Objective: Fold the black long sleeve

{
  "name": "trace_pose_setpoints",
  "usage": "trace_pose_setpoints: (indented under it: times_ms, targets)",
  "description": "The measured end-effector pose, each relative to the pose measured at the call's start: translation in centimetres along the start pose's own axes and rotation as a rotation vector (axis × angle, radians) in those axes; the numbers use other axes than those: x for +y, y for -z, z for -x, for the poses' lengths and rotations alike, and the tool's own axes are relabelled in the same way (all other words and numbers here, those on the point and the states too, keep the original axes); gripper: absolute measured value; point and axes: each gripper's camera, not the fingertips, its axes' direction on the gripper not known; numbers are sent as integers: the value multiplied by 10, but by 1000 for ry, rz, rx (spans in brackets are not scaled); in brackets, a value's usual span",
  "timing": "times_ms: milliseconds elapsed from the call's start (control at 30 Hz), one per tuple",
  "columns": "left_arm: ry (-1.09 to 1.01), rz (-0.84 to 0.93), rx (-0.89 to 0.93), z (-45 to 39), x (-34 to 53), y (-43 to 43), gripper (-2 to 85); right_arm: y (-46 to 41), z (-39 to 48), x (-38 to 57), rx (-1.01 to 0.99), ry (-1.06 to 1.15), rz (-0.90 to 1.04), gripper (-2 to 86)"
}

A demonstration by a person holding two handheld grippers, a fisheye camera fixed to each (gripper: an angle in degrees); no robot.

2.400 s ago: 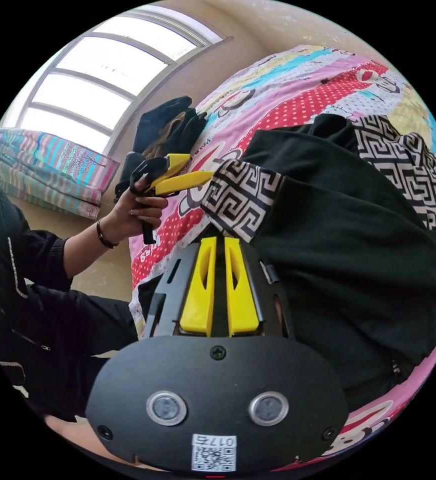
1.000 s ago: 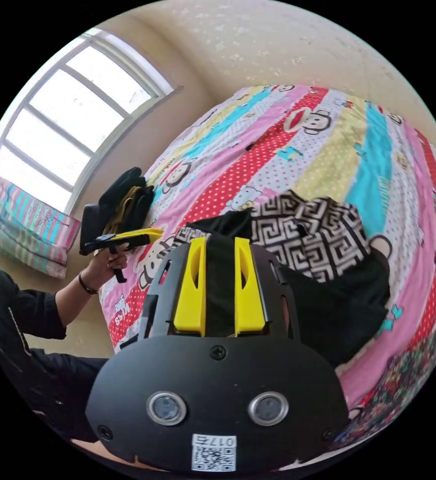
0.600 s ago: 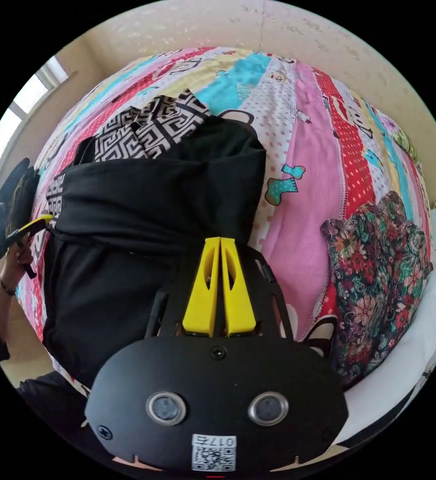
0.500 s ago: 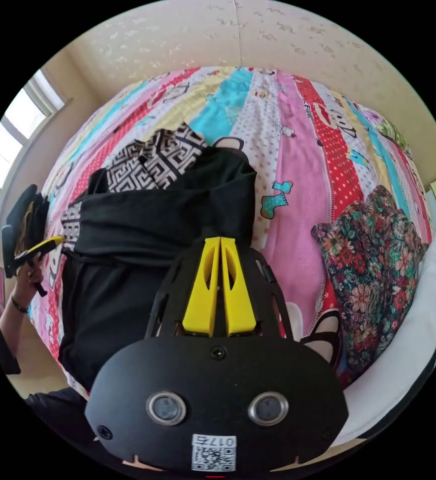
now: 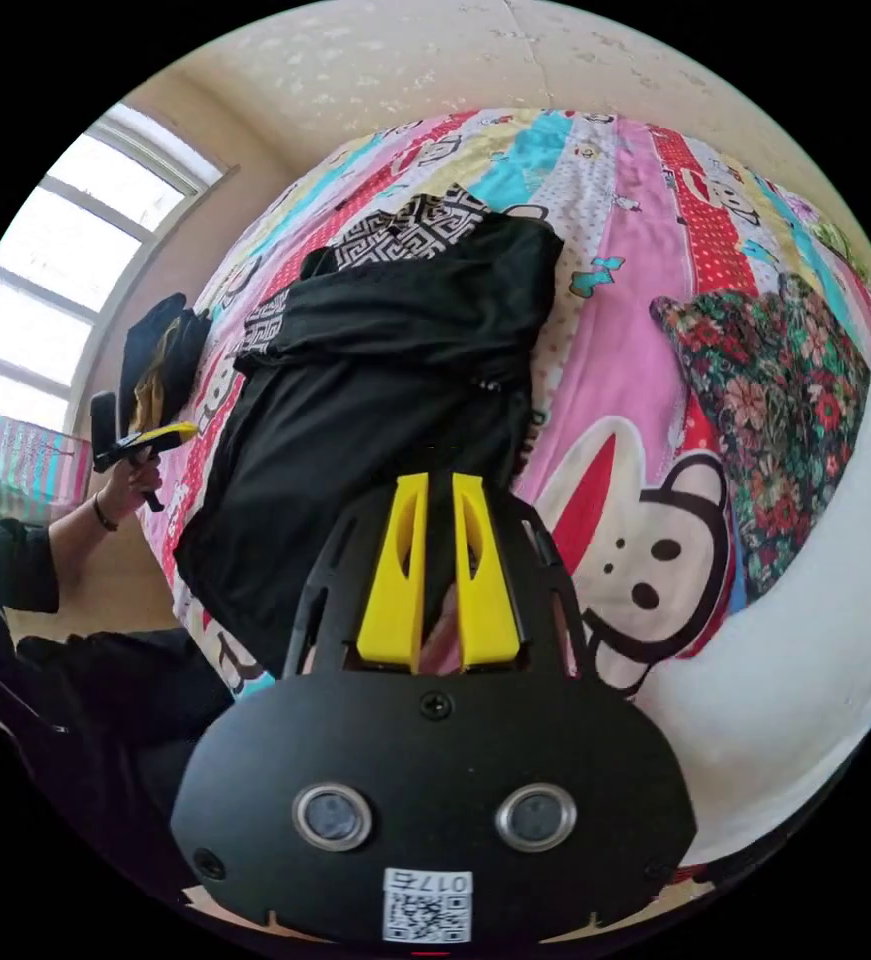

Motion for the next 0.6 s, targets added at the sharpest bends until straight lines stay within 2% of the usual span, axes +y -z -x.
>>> trace_pose_setpoints:
  times_ms: [67, 133, 233, 333, 467, 600]
  targets:
    - [24, 35, 95, -7, 32, 8, 45, 10, -7, 51, -110, -78, 43, 73]
    - [46, 87, 97, -21, 74, 18, 82, 13, -14, 90, -169, -146, 53, 82]
    - [59, 75, 121, -40, 110, 37, 125, 15, -26, 142, -215, -235, 64, 95]
    - [95, 106, 150, -52, 125, 41, 140, 13, -38, 179, -290, -291, 51, 106]
    - [93, 164, 140, -67, 121, 28, 131, -1, -52, 208, -488, -435, -45, 108]
    - [223, 265, 243, -72, 100, 19, 47, 0, -49, 212, -435, -477, -59, 66]
